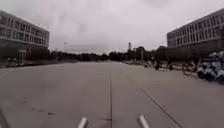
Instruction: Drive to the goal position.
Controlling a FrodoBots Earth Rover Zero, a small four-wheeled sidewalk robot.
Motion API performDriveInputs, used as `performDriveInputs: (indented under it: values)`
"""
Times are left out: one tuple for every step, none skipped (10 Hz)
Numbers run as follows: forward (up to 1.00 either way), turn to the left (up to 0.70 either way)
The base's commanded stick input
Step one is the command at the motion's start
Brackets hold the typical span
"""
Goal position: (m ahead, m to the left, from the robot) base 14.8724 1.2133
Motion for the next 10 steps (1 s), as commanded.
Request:
performDriveInputs:
  values:
    - [1.0, 0.0]
    - [1.0, 0.0]
    - [1.0, 0.0]
    - [1.0, 0.0]
    - [1.0, 0.0]
    - [1.0, 0.0]
    - [1.0, 0.0]
    - [1.0, -0.28]
    - [1.0, -0.28]
    - [1.0, -0.12]
